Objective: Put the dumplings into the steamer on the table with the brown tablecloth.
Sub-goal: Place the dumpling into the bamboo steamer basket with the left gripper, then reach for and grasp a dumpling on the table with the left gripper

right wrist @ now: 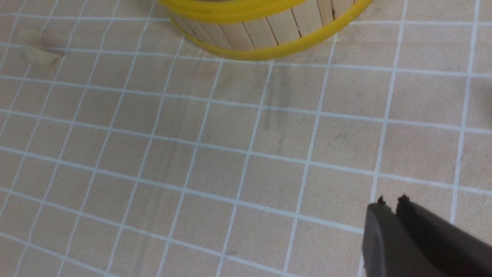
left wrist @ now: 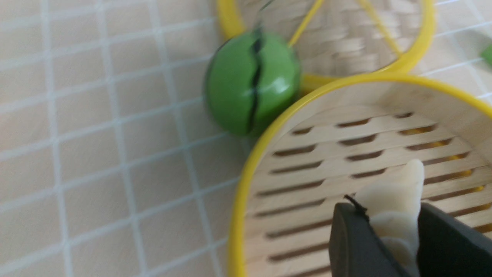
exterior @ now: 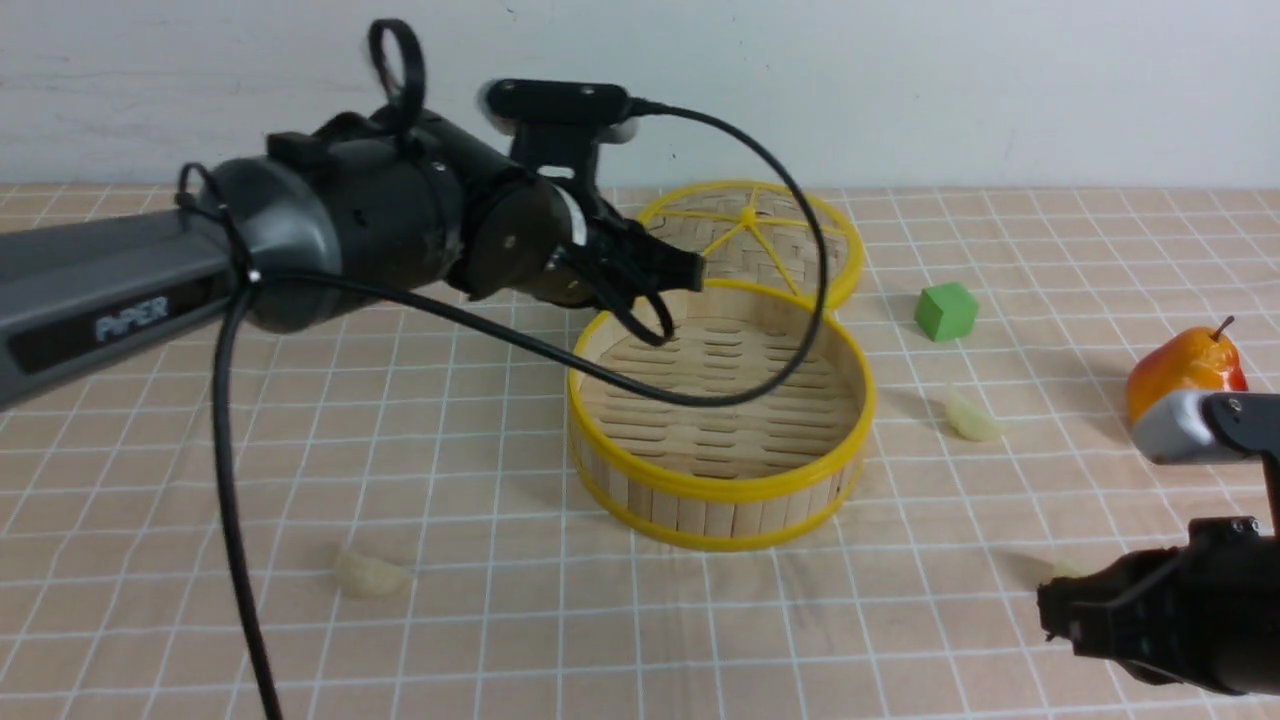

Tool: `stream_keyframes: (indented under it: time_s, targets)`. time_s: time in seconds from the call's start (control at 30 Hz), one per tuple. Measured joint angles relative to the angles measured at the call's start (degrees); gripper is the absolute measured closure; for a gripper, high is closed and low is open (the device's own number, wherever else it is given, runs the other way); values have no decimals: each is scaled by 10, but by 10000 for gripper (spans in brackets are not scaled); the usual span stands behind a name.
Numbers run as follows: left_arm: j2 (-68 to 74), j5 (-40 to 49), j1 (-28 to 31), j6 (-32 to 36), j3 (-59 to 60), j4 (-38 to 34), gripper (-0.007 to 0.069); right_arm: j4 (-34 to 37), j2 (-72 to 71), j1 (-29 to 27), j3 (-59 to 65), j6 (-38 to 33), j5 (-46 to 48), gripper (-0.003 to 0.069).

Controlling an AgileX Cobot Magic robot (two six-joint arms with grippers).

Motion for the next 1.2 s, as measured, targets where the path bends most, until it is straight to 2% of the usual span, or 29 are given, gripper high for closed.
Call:
stream_keyframes:
  time_s: [0.1, 0.27, 0.37, 0.43, 0.57, 0.63, 0.8, 0.87, 1.03, 1.1, 1.2]
  targets:
    - [72, -15, -12, 53, -57, 0, 454, 9, 14, 0, 0, 0, 0, 603]
    - [172, 12, -11, 66, -126, 2, 449, 23, 17, 0, 0, 0, 0, 597]
    - [197, 32, -11, 62, -147, 2, 386, 26, 17, 0, 0, 0, 0, 594]
    - [201, 55, -11, 42, -161, 3, 272, 26, 17, 0, 0, 0, 0, 591]
    - [183, 142, -11, 11, -192, 10, 124, 27, 17, 0, 0, 0, 0, 589]
    - [144, 225, -11, 17, -200, 29, 94, 27, 17, 0, 0, 0, 1, 588]
    - [35, 337, 3, 37, -196, 46, 85, 26, 17, 0, 0, 0, 5, 583]
    - [-4, 351, 14, 37, -178, 38, 85, 26, 17, 0, 0, 0, 7, 582]
    - [-130, 335, 69, 22, -21, -31, 85, 26, 17, 0, 0, 0, 7, 575]
    - [-170, 285, 95, 5, 107, -69, 85, 29, 17, 0, 0, -2, 7, 573]
    - [-186, 237, 110, -22, 199, -86, 85, 36, 17, 0, 0, -12, 7, 571]
